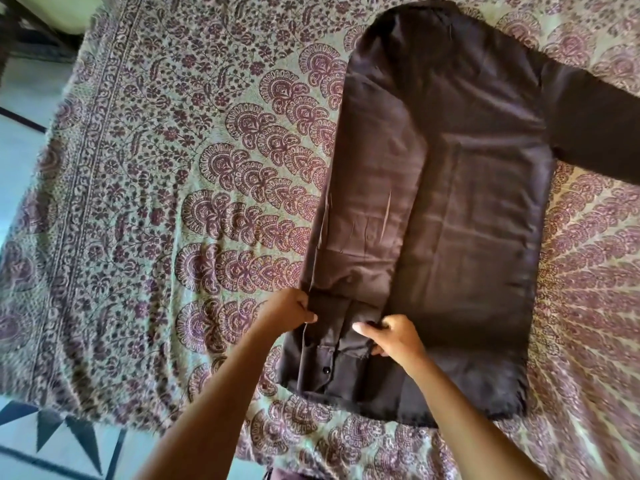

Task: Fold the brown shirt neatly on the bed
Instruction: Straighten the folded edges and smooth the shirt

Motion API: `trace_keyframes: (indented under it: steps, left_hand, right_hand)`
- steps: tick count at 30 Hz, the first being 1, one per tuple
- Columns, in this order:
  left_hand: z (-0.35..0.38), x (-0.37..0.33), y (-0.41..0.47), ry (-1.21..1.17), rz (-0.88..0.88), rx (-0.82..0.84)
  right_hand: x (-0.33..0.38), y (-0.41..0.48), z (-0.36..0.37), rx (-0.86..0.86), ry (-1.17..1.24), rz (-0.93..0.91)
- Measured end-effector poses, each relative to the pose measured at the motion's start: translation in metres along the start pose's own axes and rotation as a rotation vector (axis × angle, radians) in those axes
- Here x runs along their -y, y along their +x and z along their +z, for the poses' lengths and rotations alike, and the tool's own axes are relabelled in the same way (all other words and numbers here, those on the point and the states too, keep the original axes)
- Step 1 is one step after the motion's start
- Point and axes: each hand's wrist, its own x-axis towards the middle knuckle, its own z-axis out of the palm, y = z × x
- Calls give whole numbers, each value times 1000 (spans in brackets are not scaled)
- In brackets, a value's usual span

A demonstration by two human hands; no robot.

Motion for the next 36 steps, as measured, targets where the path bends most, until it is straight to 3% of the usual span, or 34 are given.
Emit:
trace_keyframes:
  steps: [2, 4, 8, 12, 16, 19, 23, 27, 31, 36]
  left_hand:
    - [-1, 3, 0, -23, -66, -75]
    - [-8, -1, 3, 50, -102, -138]
    - [-49, -29, 34, -127, -49, -325]
    - [-97, -63, 82, -456, 33, -353]
    - [-135, -98, 132, -657, 104, -429]
    - [-171, -125, 168, -656, 156, -565]
    - [-232, -166, 213, -714, 193, -678]
    - [-283, -199, 258, -837, 168, -580]
    - [-313, -224, 273, -1032, 207, -364]
    - [-332, -241, 283, -1080, 354, -316]
  right_hand:
    - [5, -5, -4, -317, -290, -37]
    - [18, -1, -13, -646, -334, -102]
    - [64, 34, -42, -928, -277, -348]
    - [124, 77, -70, -880, -251, -637]
    - [175, 124, -82, -711, -332, -857]
    - [201, 158, -91, -664, -444, -880]
    - [235, 196, -112, -726, -515, -831]
    - [258, 224, -129, -845, -450, -760]
    - [262, 247, -140, -868, -426, -795]
    - [260, 252, -154, -1008, -195, -787]
